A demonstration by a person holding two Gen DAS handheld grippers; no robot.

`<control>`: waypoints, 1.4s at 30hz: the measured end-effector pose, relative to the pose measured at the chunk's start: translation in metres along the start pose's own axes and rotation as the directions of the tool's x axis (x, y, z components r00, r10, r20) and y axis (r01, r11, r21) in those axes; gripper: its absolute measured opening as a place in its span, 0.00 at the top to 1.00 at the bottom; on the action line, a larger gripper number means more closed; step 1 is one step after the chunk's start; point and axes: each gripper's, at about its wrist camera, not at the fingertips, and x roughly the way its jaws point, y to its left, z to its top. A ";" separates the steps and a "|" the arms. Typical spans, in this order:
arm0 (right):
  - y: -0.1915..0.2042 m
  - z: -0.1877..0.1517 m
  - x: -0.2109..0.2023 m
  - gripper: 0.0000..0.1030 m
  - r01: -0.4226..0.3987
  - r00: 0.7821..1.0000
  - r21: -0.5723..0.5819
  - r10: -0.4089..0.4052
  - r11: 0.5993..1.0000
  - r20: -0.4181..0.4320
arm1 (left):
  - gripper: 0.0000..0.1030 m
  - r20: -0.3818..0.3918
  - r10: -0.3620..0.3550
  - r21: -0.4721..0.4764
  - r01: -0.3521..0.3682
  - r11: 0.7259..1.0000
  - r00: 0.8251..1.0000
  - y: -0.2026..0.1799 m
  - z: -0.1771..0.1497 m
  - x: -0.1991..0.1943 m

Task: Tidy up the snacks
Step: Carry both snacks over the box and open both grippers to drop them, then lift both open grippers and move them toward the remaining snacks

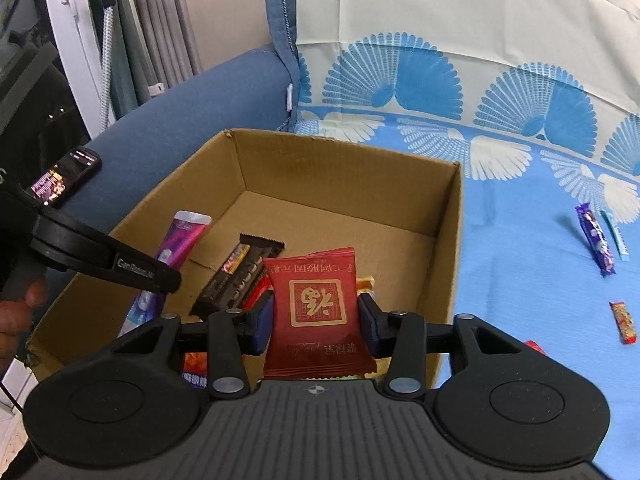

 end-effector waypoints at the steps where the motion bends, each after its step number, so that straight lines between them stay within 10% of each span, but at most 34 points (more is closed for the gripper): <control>1: 0.000 0.001 0.000 0.32 0.000 1.000 0.002 0.000 1.000 0.007 | 0.01 0.014 0.005 -0.009 -0.005 1.000 1.000 0.002 -0.001 -0.003; 7: -0.001 0.001 -0.016 0.09 0.016 1.000 0.008 -0.016 1.000 0.006 | 0.00 0.053 0.068 -0.004 -0.068 0.998 0.996 0.004 -0.013 -0.027; 16: 0.021 -0.037 -0.087 0.03 0.001 0.999 0.104 0.004 0.995 -0.054 | 0.00 0.007 0.074 0.002 -0.074 0.997 0.997 -0.002 -0.085 -0.089; 42: 0.070 -0.112 -0.263 0.01 0.026 0.970 -0.030 -0.018 0.999 0.241 | 0.00 0.207 0.087 0.002 -0.089 0.996 0.974 -0.029 -0.209 -0.216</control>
